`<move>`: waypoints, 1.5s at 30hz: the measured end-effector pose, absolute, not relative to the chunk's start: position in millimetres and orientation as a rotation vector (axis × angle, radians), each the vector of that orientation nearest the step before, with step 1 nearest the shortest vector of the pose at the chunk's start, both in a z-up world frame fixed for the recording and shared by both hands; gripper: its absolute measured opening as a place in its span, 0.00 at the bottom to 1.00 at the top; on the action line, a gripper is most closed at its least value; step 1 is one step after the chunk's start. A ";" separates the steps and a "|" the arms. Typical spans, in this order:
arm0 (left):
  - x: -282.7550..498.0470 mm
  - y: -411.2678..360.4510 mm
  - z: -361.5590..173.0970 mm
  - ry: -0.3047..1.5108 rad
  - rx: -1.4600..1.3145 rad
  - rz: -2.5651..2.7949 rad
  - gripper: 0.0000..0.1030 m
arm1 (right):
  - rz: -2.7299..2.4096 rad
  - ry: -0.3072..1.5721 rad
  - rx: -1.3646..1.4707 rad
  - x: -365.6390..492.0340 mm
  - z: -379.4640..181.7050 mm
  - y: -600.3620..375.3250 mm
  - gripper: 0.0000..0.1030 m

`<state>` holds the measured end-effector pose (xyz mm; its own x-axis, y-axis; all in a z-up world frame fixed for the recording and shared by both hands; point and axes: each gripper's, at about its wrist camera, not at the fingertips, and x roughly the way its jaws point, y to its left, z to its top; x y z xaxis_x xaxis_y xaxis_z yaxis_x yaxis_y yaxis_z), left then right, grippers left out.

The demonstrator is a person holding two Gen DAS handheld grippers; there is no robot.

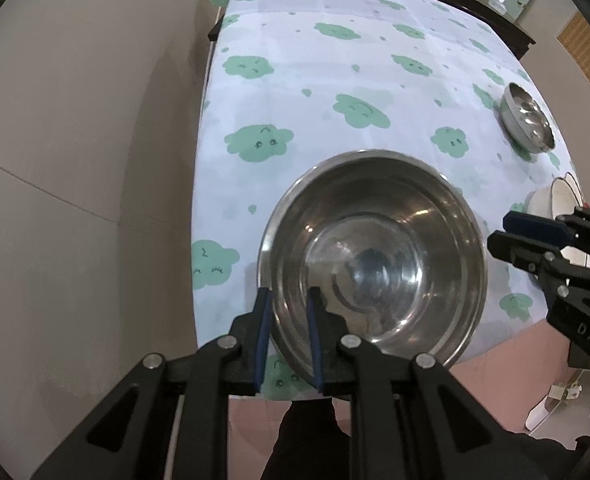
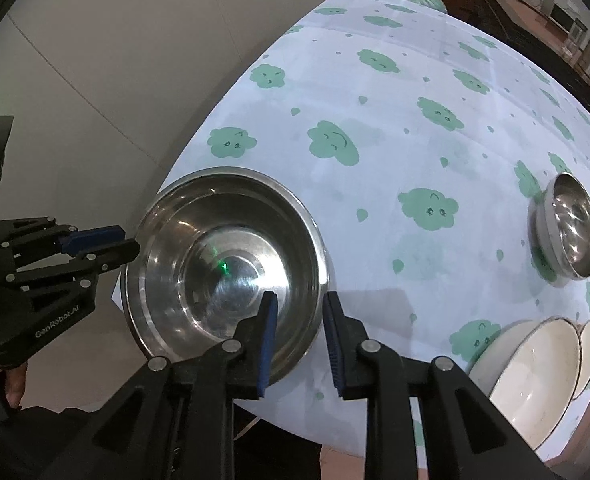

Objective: Organize plates and bowls
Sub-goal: 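Lower the large steel bowl onto the cloth and open both tools, then move both tools to the small steel bowl on the cloth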

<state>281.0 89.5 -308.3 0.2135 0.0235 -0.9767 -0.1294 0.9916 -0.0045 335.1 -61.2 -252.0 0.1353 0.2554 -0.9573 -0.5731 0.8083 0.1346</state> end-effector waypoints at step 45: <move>336.0 2.1 -286.0 1.299 0.052 -0.069 0.52 | 0.397 1.254 -0.133 345.7 -238.0 -158.1 0.42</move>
